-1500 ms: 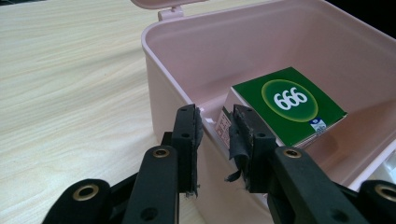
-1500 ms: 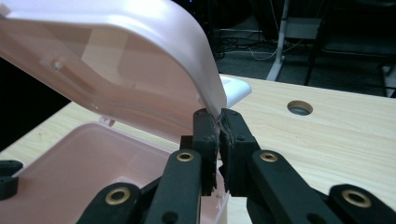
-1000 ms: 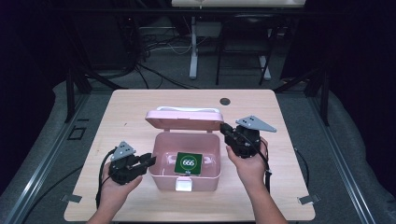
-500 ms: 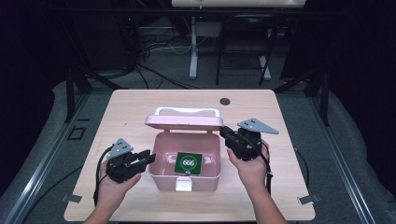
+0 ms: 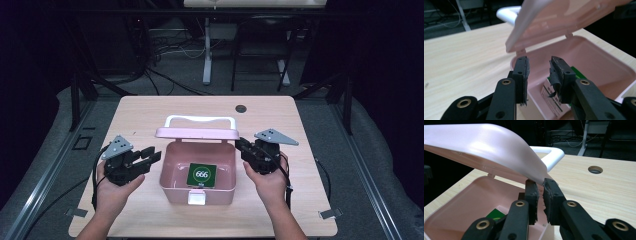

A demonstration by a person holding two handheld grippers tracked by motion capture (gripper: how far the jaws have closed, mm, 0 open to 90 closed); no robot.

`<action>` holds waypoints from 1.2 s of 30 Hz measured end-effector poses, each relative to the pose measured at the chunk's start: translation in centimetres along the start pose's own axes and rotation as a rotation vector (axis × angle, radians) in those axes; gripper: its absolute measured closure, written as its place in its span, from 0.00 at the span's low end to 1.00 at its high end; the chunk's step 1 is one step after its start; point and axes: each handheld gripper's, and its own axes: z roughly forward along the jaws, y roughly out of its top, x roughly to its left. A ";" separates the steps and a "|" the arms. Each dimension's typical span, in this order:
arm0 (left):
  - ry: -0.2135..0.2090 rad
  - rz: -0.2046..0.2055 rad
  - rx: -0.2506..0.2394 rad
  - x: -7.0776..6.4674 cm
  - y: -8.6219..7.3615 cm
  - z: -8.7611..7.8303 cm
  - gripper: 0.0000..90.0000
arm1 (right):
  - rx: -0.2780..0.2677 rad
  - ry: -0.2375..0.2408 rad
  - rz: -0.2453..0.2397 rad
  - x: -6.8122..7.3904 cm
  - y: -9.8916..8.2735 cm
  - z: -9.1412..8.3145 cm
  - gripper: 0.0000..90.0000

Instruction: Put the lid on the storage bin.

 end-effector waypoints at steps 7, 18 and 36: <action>0.029 0.033 -0.037 -0.4 2.2 -0.7 0.76 | 0.002 0.004 0.001 0.0 -0.1 0.0 0.89; 0.040 0.052 -0.059 -0.6 3.6 -0.7 0.80 | 0.004 0.009 0.002 0.0 -0.1 0.0 0.88; 0.027 0.042 -0.060 -0.3 4.4 -0.2 0.80 | 0.005 -0.022 0.002 -0.6 -0.3 -0.7 0.88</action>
